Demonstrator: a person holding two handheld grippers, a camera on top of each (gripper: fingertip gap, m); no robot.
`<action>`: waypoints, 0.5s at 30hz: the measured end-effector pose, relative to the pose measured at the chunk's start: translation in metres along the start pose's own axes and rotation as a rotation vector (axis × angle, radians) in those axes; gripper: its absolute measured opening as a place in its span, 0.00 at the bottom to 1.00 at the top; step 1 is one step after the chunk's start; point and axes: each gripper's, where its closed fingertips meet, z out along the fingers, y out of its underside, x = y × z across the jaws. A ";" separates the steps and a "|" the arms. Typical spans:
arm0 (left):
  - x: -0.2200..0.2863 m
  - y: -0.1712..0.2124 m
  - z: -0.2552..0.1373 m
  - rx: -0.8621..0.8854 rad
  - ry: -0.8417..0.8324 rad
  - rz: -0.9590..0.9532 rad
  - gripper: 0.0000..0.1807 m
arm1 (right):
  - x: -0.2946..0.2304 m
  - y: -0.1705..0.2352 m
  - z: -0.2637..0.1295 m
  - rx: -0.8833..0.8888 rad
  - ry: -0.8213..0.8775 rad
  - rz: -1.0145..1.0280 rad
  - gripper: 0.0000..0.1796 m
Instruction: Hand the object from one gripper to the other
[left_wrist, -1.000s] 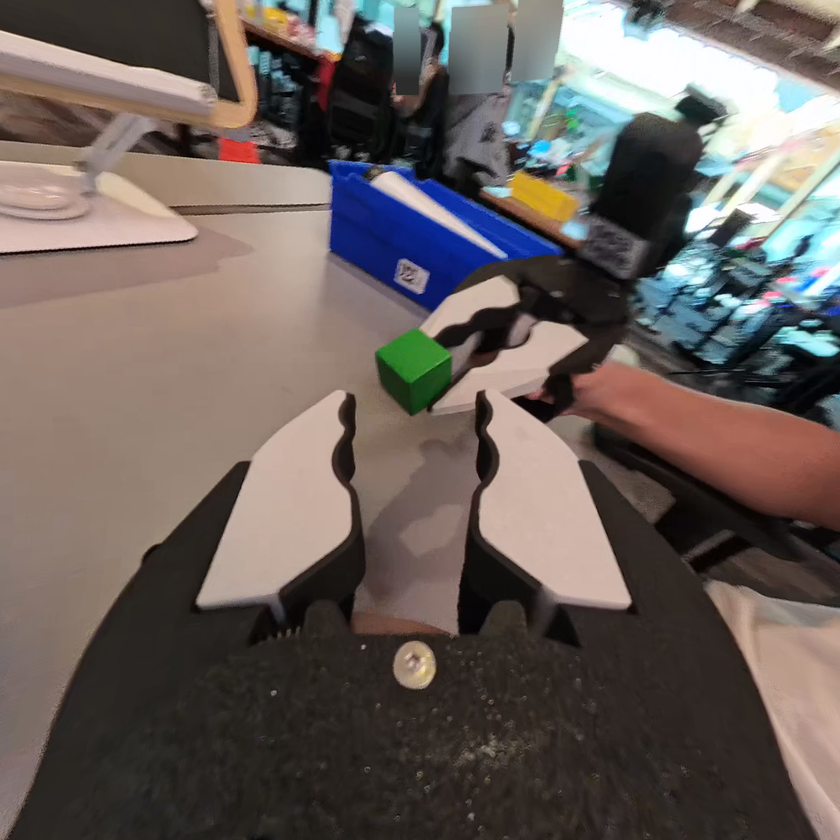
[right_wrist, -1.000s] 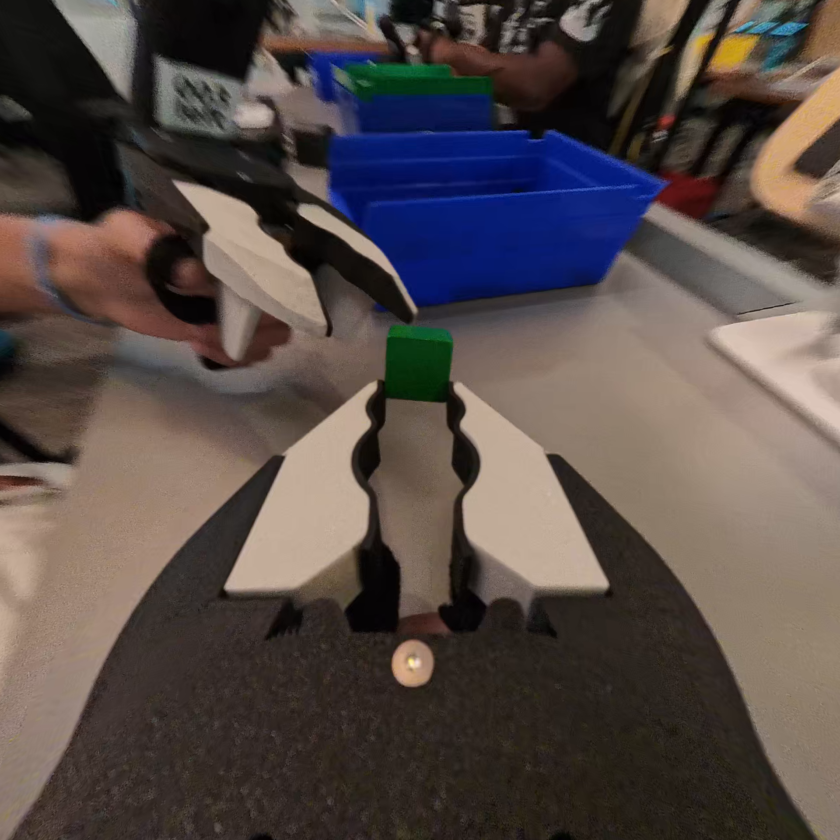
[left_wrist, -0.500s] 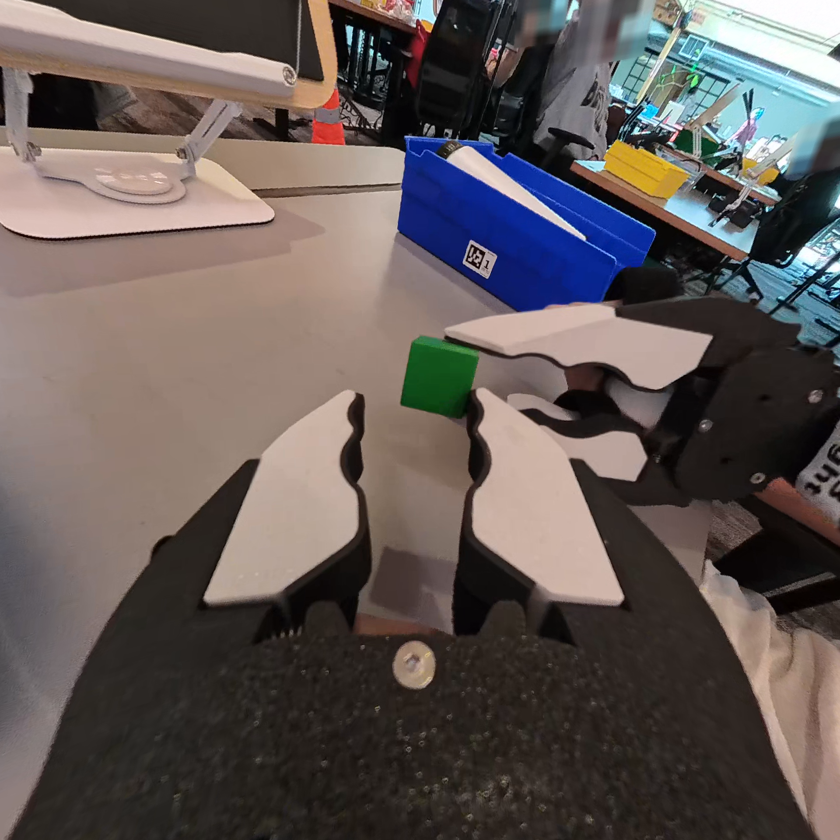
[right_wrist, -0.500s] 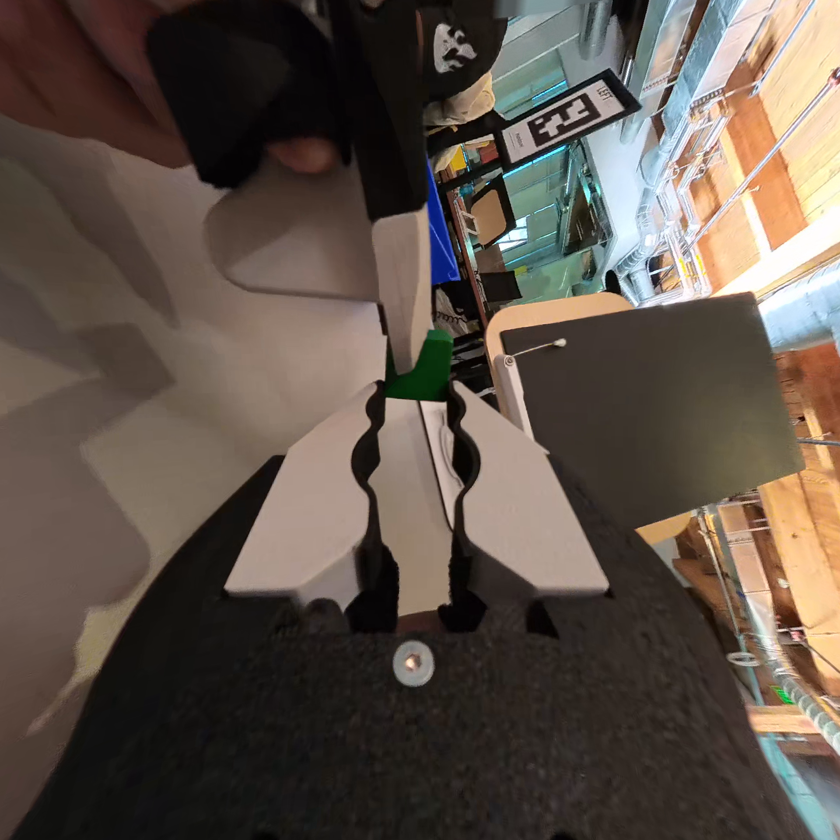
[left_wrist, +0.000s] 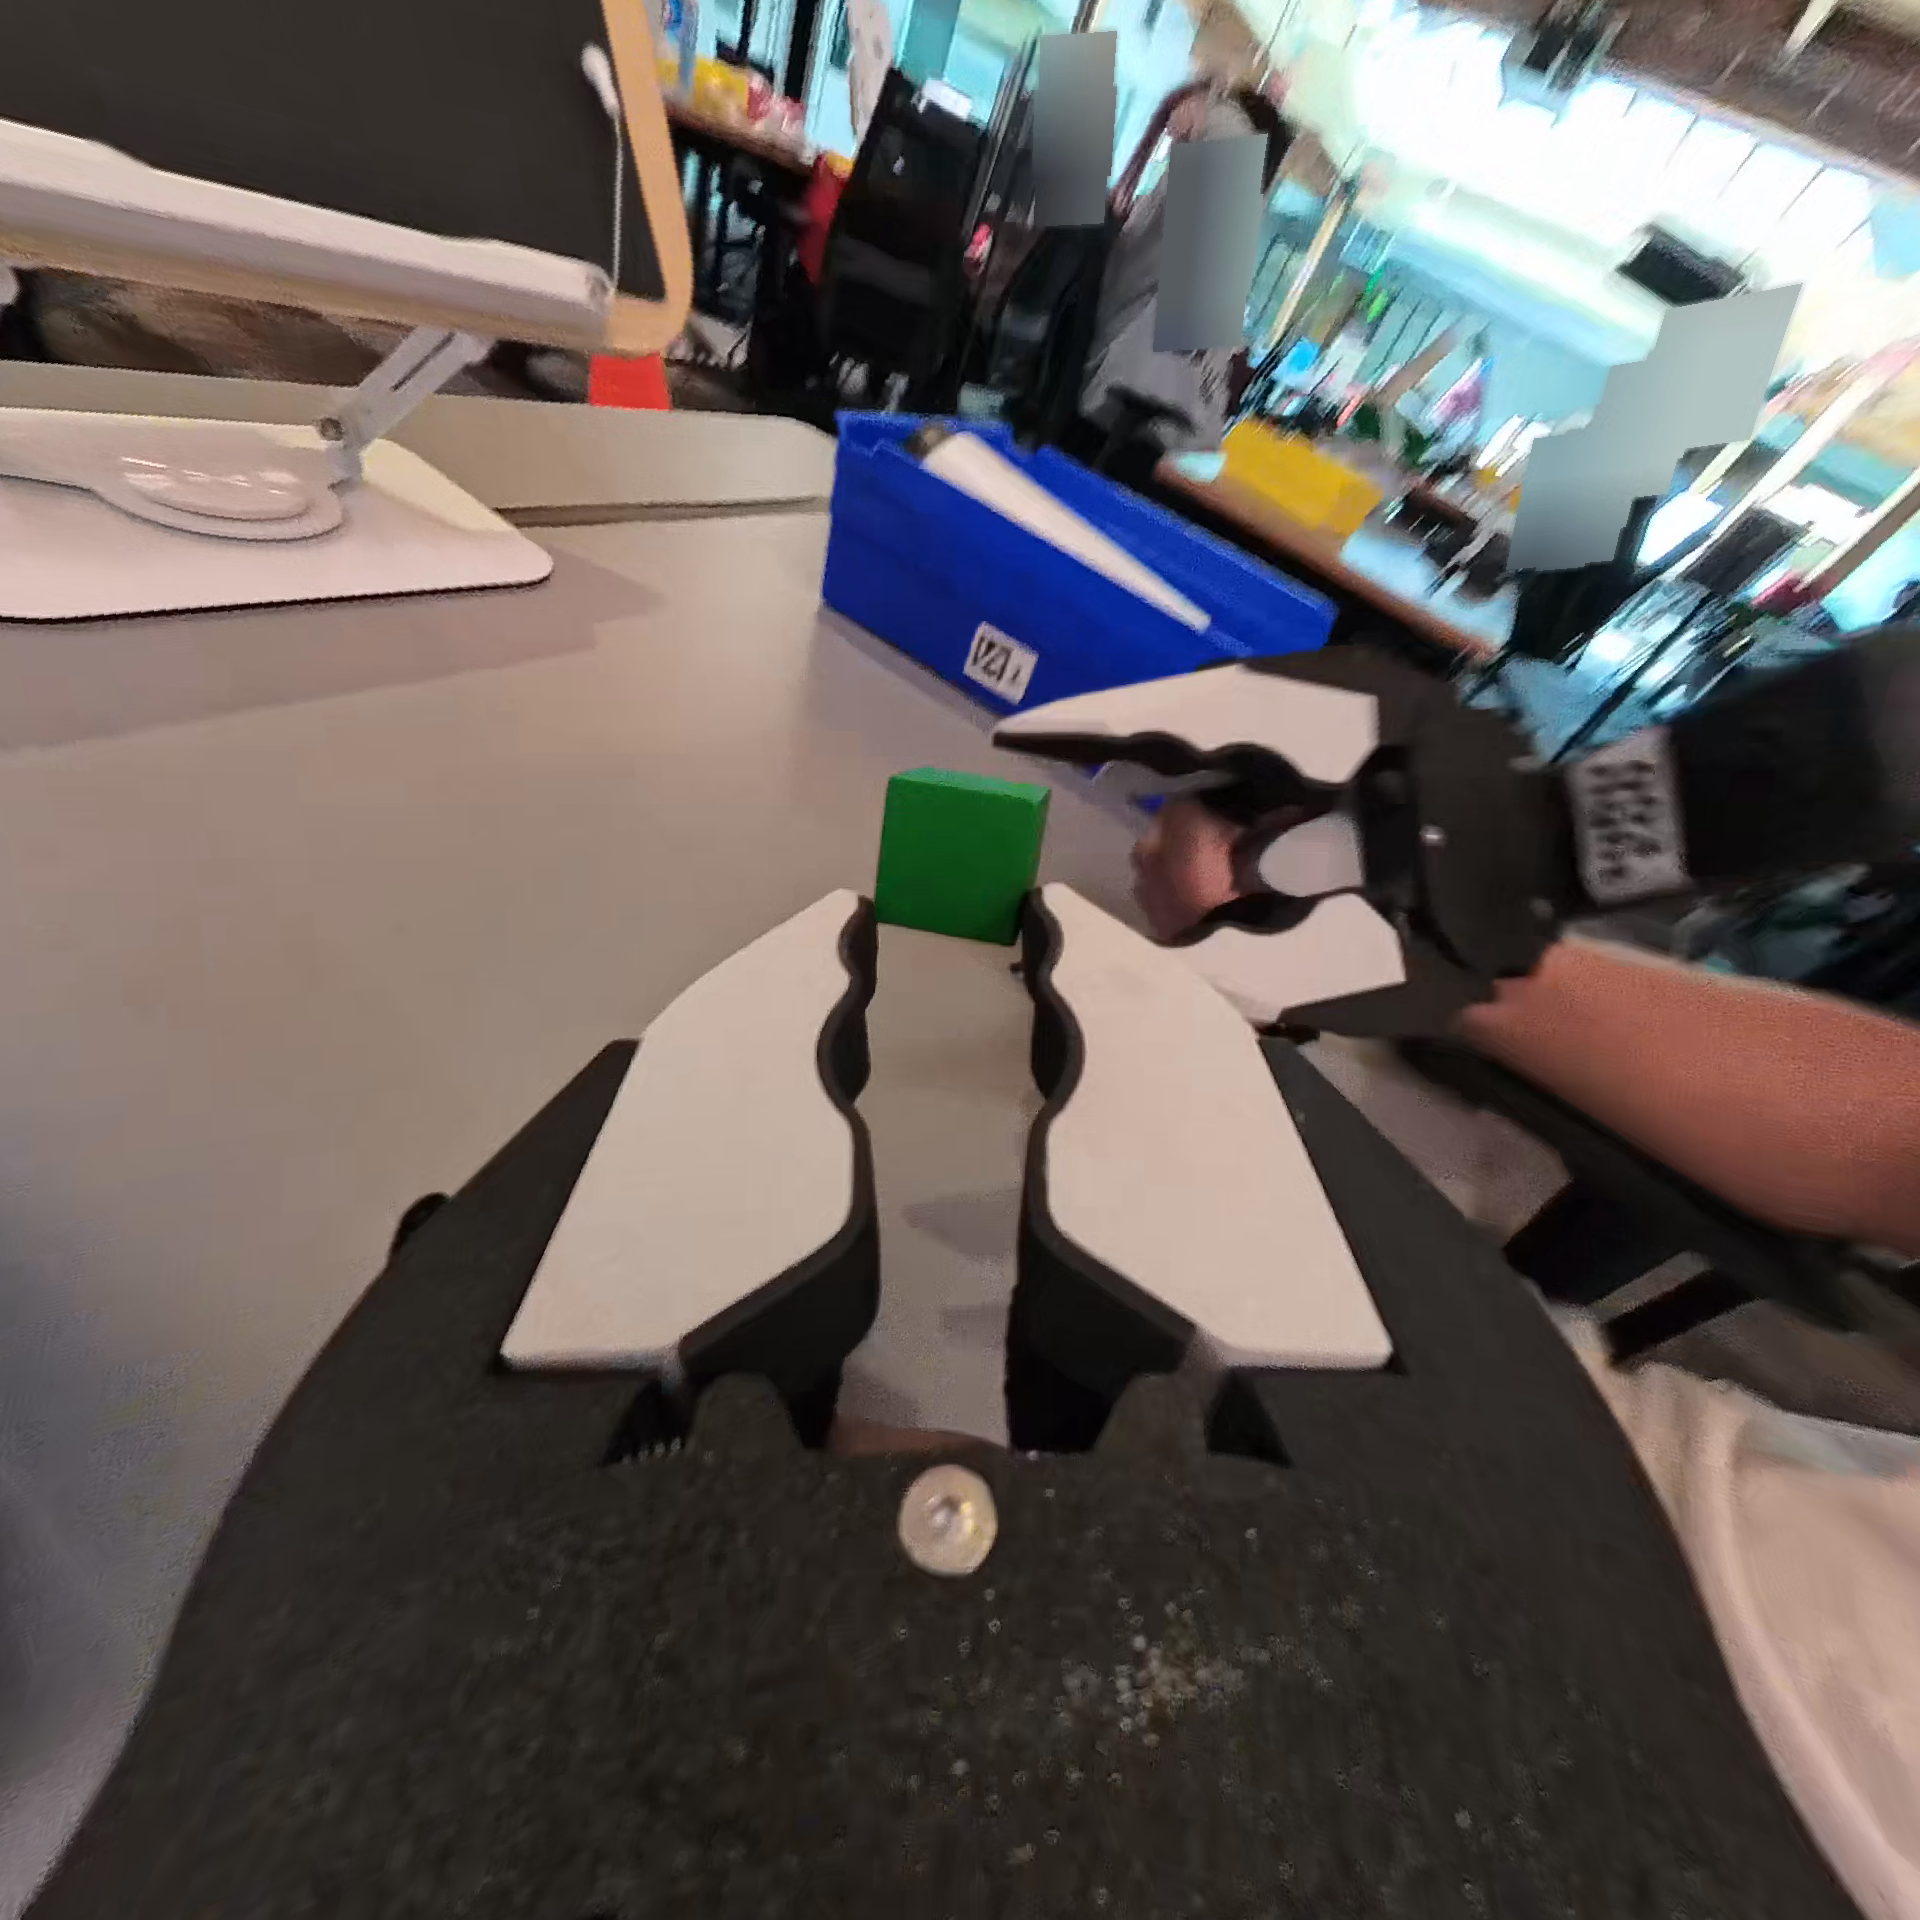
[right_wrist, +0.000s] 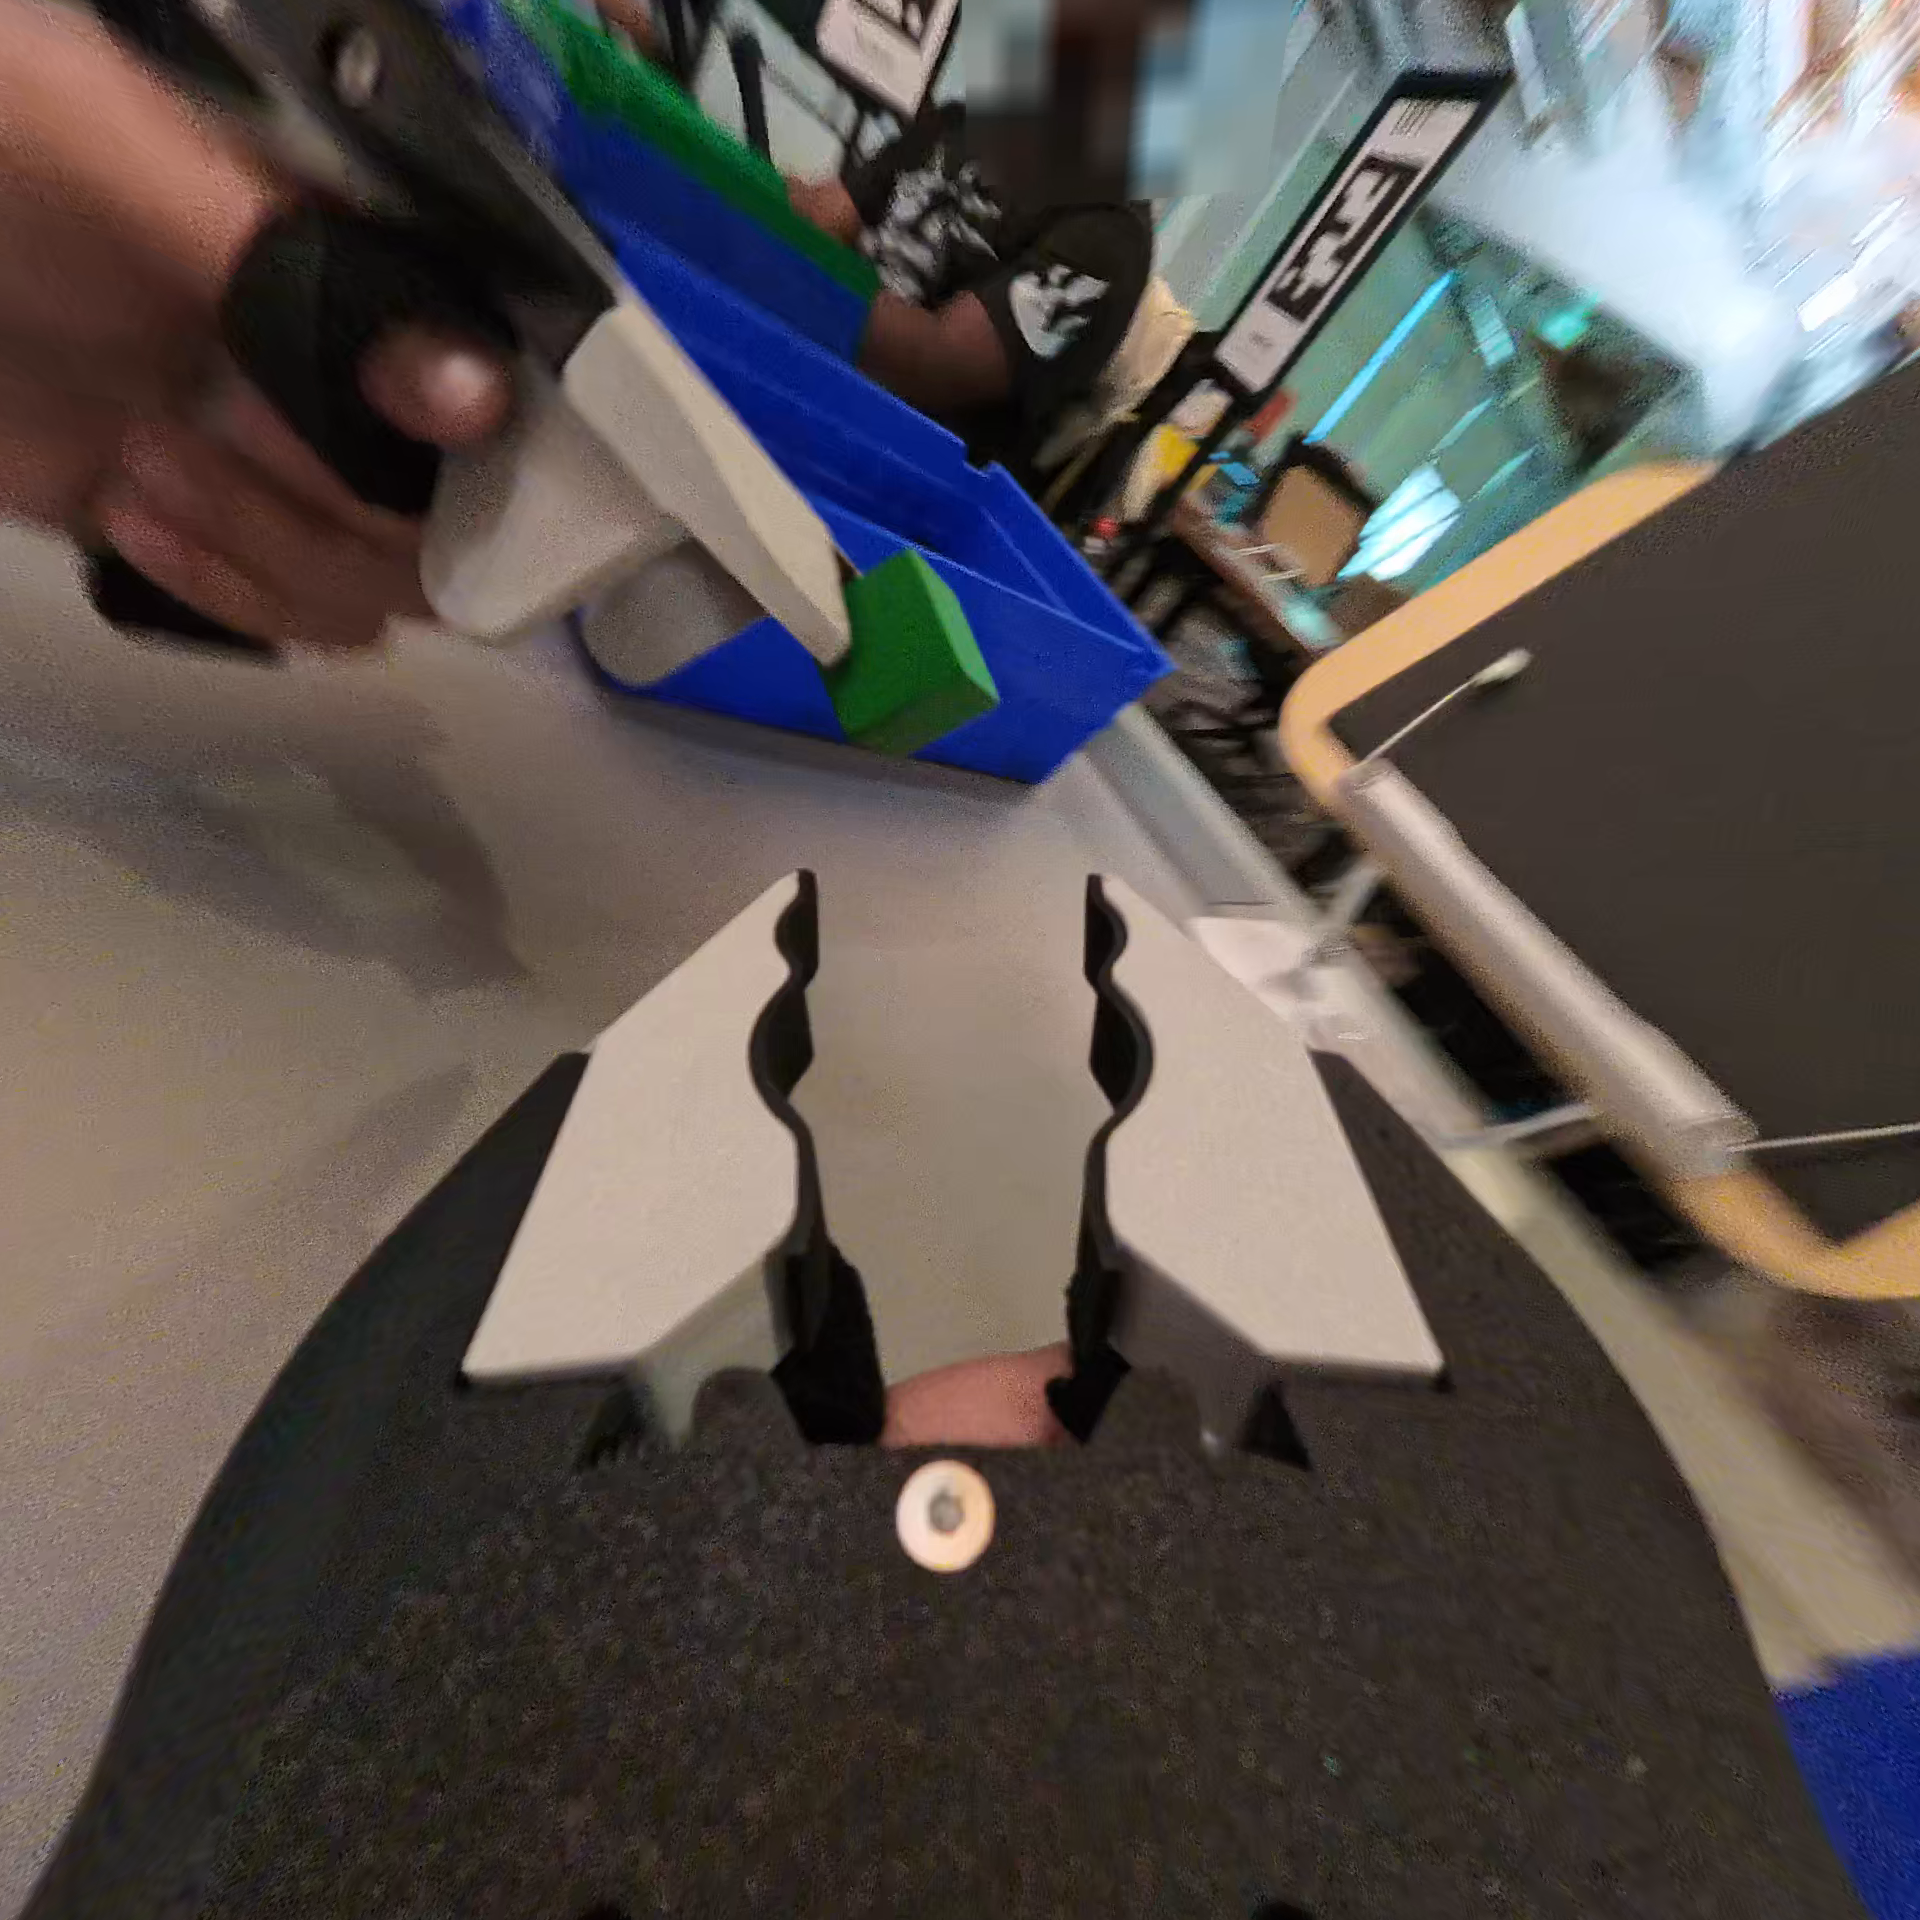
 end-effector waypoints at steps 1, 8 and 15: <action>0.002 -0.005 -0.002 0.031 0.044 -0.041 0.15 | 0.000 -0.001 -0.002 0.032 -0.078 0.151 0.28; 0.027 -0.010 -0.002 0.110 0.307 -0.254 0.15 | 0.000 -0.038 -0.024 0.295 -0.605 0.977 0.30; 0.042 -0.003 0.008 0.093 0.335 -0.240 0.15 | -0.009 -0.048 -0.019 0.327 -0.637 1.031 0.28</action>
